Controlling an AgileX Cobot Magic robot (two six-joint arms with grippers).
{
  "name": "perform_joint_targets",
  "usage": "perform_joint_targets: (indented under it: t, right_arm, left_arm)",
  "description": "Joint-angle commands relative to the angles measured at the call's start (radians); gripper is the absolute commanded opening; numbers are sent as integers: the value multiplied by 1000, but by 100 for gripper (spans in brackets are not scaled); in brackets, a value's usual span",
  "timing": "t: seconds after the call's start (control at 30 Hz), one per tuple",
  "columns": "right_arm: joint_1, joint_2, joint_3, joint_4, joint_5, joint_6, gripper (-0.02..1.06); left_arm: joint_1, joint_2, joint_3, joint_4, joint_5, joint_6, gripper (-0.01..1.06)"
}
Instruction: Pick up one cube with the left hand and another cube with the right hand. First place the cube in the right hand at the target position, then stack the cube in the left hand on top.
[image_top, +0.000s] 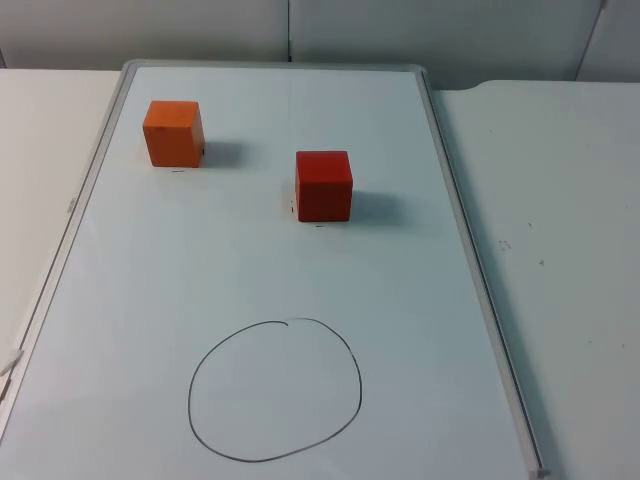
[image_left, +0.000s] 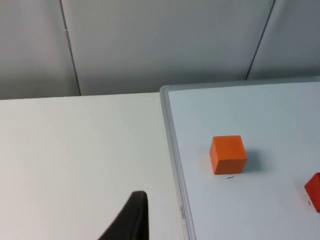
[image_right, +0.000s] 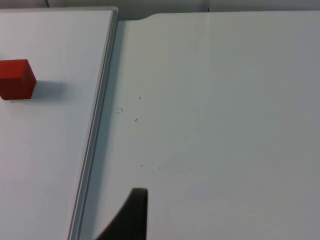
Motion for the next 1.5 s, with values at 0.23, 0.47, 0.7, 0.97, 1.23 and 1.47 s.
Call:
perform_joint_targets:
  t: [0.23, 0.47, 0.7, 0.97, 1.23, 1.47]
  right_arm:
    - [-1, -4, 6, -7, -11, -6, 105]
    - [-1, -4, 6, -7, -11, -6, 105]
    - [-1, -4, 6, -7, -11, -6, 105]
    - [-1, -4, 6, -7, -11, -6, 105]
    - [-1, -4, 6, -7, -11, -6, 105]
    - [-1, -4, 6, -7, -11, -6, 105]
  left_arm:
    - [-8, 263, -160, -142, -42, 109, 105]
    - [-33, 468, -276, -180, -52, 131, 105]
    - [-134, 680, -368, -163, -112, 119, 105]
    - [-192, 943, -483, -148, -149, 64, 104]
    - [-195, 1144, -630, -115, -124, 0, 104]
    - [-195, 1282, -727, -84, -125, -42, 104]
